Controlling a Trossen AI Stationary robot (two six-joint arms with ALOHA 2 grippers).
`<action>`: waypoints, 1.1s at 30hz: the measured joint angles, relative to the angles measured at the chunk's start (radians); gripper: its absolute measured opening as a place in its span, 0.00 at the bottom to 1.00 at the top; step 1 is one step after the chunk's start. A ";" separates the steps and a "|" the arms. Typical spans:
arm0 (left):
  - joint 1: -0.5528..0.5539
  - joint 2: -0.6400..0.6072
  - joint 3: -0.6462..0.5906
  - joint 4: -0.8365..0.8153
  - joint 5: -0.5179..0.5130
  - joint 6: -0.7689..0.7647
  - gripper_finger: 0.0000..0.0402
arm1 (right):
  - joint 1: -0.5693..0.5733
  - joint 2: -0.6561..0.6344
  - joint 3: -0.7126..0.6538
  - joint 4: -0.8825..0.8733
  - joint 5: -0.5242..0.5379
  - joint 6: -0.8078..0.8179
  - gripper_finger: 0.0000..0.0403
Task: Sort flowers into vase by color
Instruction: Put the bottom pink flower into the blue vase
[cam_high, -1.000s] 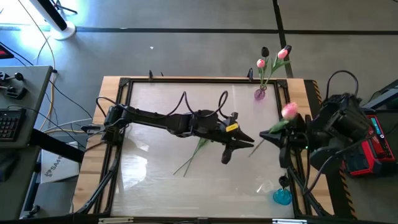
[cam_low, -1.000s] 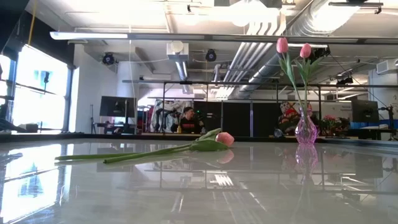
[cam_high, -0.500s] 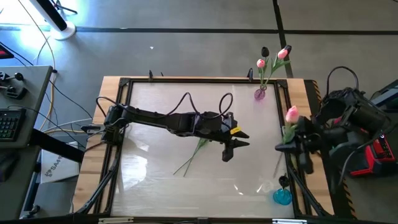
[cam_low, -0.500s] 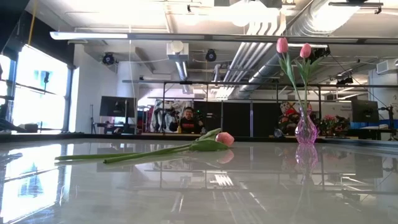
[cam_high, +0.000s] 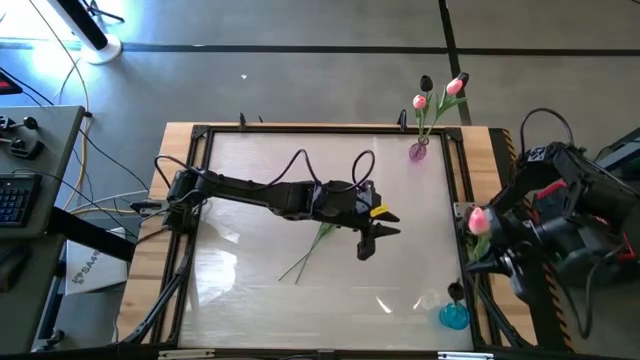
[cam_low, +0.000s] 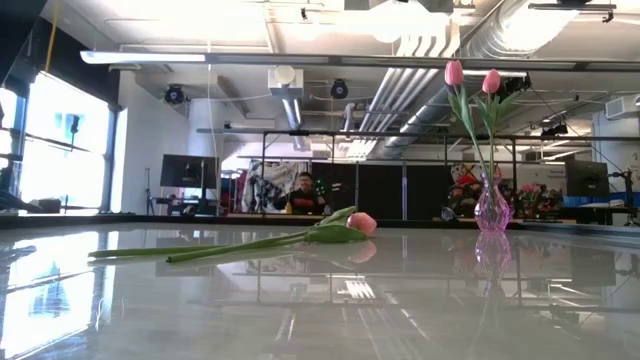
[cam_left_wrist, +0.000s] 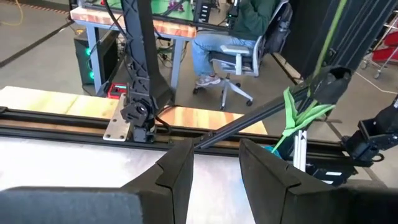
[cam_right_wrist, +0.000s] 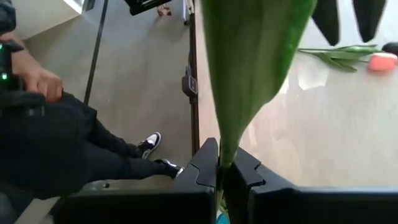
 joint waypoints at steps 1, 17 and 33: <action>0.000 0.000 0.000 0.000 -0.003 0.000 0.29 | 0.013 0.005 0.000 0.000 0.008 0.000 0.00; 0.000 0.000 0.000 0.000 -0.004 -0.001 0.29 | 0.102 0.153 0.000 0.000 0.092 0.046 0.00; 0.000 0.001 0.000 0.009 0.070 -0.027 0.29 | 0.140 0.341 0.000 0.000 0.164 0.229 0.00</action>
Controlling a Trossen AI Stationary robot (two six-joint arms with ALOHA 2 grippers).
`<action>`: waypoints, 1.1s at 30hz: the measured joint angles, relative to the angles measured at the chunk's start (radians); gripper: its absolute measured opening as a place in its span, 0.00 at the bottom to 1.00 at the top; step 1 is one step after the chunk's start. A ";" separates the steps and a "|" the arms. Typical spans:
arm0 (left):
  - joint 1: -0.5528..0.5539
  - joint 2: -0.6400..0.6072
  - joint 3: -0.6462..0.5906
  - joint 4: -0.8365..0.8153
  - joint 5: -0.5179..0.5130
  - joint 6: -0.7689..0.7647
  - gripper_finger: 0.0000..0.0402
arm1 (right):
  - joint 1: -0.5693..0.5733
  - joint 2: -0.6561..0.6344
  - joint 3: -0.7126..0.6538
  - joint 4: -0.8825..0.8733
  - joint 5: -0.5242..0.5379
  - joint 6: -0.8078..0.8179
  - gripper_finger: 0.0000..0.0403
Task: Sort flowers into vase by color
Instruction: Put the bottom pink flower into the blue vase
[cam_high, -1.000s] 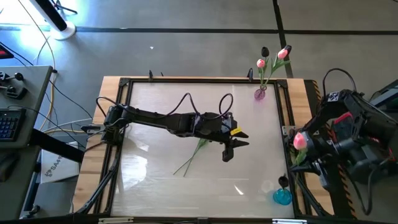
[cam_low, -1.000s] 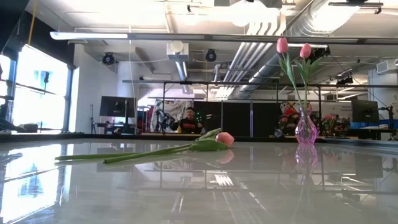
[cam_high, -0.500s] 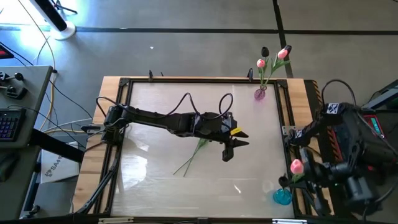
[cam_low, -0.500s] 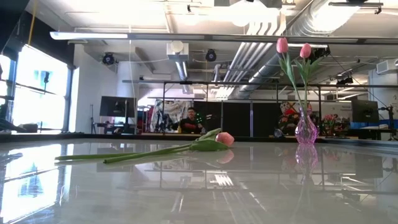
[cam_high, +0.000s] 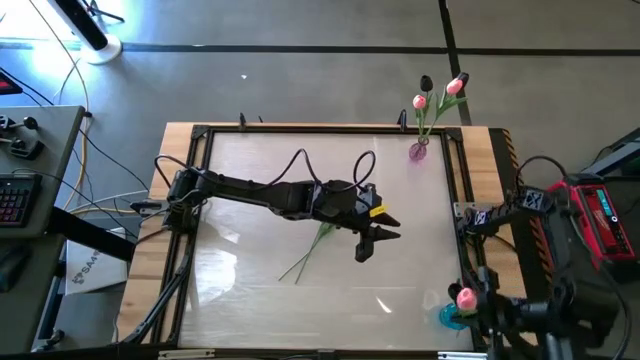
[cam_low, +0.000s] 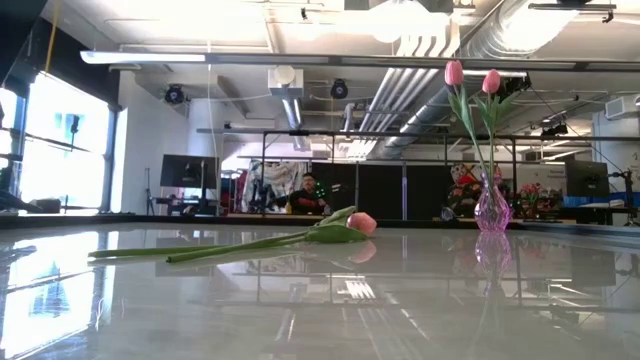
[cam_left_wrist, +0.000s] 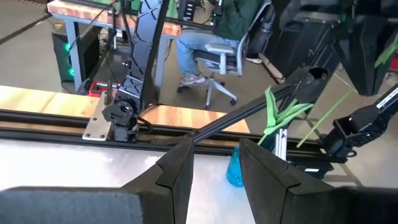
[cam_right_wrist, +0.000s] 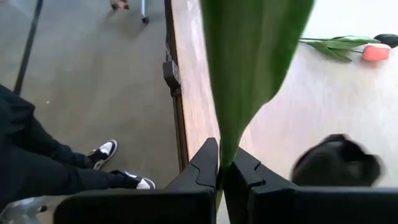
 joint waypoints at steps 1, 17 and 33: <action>0.000 0.000 0.000 -0.003 0.000 0.000 0.29 | 0.007 0.013 0.000 0.000 0.007 0.011 0.00; -0.031 0.000 0.000 -0.092 0.027 -0.027 0.29 | 0.066 0.089 -0.057 -0.002 -0.004 -0.289 0.00; -0.097 0.000 0.000 -0.131 -0.019 -0.058 0.29 | 0.081 -0.085 -0.062 -0.001 -0.135 -0.491 0.00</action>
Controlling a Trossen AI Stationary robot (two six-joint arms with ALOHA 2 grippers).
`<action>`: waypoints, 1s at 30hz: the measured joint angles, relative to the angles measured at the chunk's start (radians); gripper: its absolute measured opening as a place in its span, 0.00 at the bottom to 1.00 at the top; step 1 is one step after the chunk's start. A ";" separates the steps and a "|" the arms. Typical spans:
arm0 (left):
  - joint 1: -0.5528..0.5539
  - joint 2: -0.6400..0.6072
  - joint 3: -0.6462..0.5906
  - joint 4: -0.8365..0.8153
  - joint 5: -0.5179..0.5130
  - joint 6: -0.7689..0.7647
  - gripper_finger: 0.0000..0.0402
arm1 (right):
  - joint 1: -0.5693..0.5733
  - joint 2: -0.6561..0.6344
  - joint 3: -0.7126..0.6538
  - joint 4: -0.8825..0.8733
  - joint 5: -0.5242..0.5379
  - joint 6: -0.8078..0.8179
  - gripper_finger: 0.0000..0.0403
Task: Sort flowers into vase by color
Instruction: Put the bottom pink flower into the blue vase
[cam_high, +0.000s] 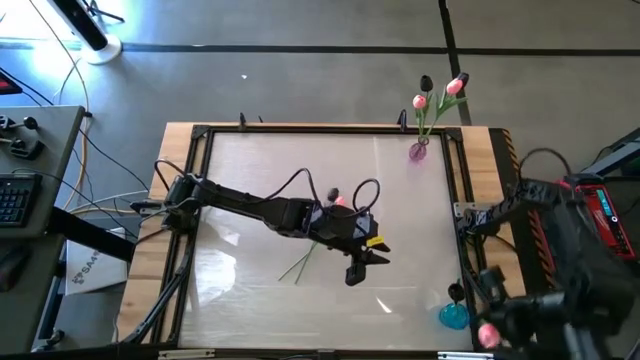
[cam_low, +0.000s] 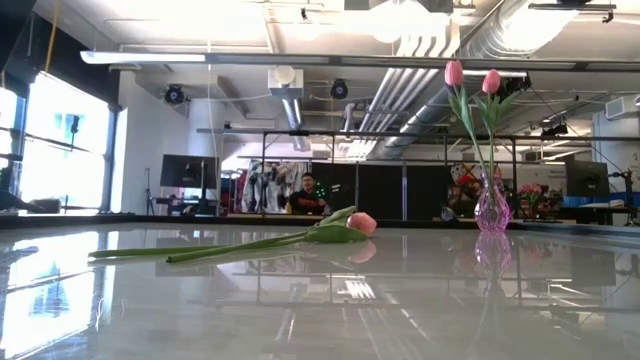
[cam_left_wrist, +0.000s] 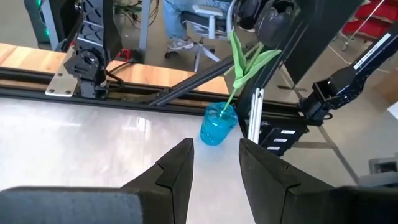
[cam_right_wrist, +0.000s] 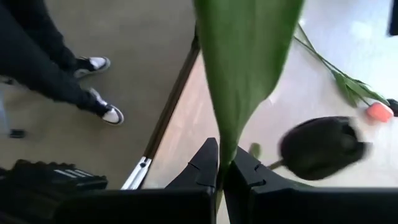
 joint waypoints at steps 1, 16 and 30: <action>-0.003 0.000 0.000 0.000 -0.001 -0.008 0.29 | 0.005 -0.017 0.000 0.001 0.000 -0.004 0.00; -0.003 0.000 0.000 0.090 -0.339 -0.098 0.29 | 0.070 -0.371 -0.122 0.002 0.032 -0.196 0.00; 0.009 0.012 0.000 0.169 -0.446 -0.178 0.29 | 0.213 -0.798 -0.708 0.413 0.078 -0.267 0.00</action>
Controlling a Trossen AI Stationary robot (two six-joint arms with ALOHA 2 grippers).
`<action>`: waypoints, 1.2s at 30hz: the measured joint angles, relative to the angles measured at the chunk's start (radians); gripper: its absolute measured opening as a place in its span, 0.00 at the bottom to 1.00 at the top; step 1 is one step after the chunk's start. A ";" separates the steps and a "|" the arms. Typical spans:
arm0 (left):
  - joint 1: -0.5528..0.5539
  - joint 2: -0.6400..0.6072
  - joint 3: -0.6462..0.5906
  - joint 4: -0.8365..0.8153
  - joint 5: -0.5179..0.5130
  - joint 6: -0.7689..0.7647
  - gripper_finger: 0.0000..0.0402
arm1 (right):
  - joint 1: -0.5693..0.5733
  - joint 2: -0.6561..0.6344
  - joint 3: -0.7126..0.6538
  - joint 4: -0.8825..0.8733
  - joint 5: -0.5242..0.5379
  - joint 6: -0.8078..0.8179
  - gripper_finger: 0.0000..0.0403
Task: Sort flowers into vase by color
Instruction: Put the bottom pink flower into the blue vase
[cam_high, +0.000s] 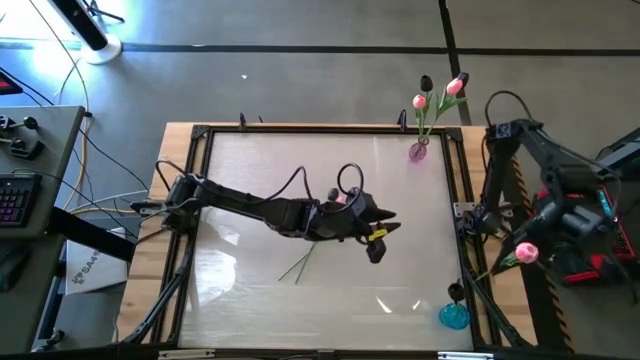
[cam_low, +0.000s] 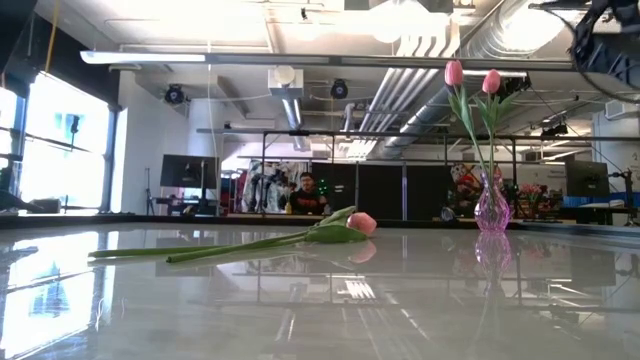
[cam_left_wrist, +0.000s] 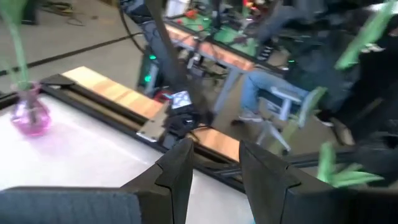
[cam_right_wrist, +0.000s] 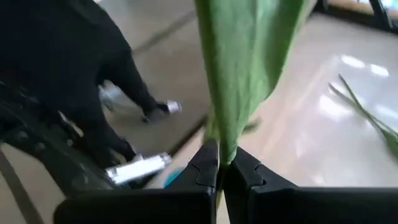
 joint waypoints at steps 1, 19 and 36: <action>0.000 0.003 0.000 -0.002 -0.020 0.001 0.29 | 0.008 -0.018 -0.040 0.061 0.017 -0.031 0.00; 0.037 0.082 -0.001 0.018 0.034 -0.061 0.29 | 0.027 -0.099 -0.371 0.539 0.061 -0.199 0.00; 0.034 0.082 0.000 0.020 0.034 -0.060 0.29 | 0.027 -0.010 -0.373 0.570 0.054 -0.227 0.00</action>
